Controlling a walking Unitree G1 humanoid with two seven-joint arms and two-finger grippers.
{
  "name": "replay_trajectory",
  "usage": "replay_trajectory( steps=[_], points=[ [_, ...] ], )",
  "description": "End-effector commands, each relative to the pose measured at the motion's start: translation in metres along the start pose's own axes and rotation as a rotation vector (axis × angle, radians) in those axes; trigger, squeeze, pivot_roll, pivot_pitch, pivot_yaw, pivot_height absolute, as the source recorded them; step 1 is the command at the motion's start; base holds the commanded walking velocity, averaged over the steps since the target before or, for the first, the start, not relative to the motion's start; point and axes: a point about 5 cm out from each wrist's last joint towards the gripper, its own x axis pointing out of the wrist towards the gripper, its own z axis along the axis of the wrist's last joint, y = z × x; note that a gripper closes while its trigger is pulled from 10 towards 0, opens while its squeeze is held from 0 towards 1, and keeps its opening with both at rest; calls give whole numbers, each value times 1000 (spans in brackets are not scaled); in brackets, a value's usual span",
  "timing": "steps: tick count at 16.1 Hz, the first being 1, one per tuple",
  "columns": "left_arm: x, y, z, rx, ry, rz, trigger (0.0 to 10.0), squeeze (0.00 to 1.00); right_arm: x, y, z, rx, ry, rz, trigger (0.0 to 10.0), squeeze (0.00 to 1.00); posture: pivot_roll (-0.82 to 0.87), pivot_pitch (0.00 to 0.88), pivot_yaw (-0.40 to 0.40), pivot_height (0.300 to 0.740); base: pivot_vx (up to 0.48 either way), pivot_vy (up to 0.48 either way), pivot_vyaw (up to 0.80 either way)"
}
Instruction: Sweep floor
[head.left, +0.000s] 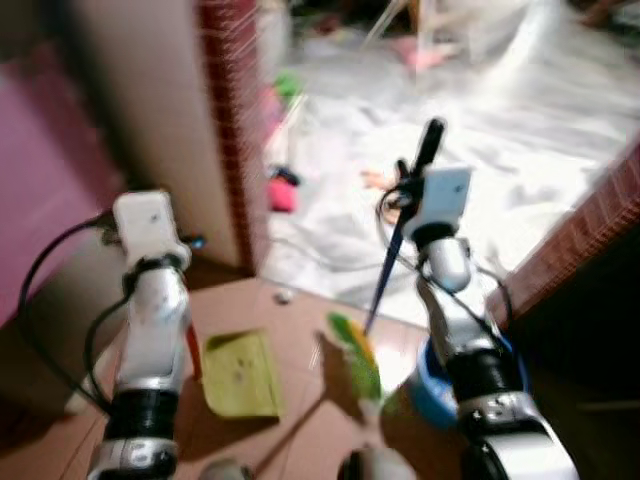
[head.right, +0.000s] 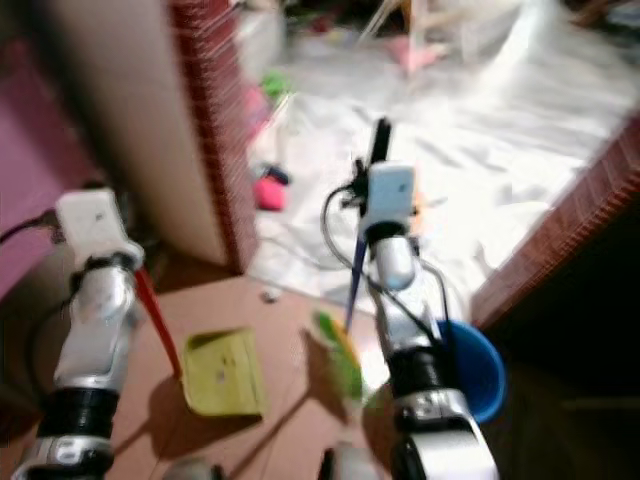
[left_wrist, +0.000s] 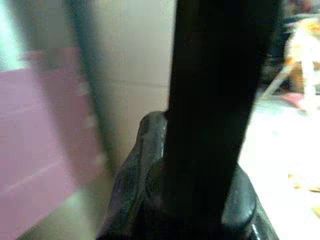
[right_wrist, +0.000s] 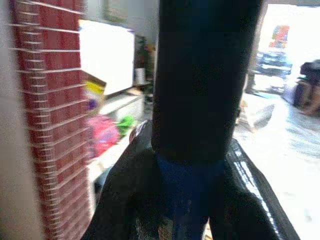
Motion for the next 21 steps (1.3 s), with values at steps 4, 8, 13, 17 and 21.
replay_trajectory(
  steps=[4,8,13,17,21],
  points=[
    [8,5,18,-13,-61,19,10000,0,3,3,9,-30,-45,23,10000,0,-28,26,-46,740,229,382,0],
    [9,5,19,-1,-66,18,10000,0,2,3,7,-36,-36,27,10000,0,-28,28,-46,740,0,452,0],
    [8,4,18,-6,-54,10,10000,0,3,3,7,-39,-39,26,10000,0,-28,28,-46,740,100,427,0],
    [10,4,17,16,-61,-1,10000,0,4,4,8,-40,-41,26,10000,0,-26,28,-47,740,316,300,0],
    [12,1,17,2,-52,-6,10000,0,4,4,8,-44,-41,24,10000,0,-27,34,-47,740,476,0,0]
  ],
)
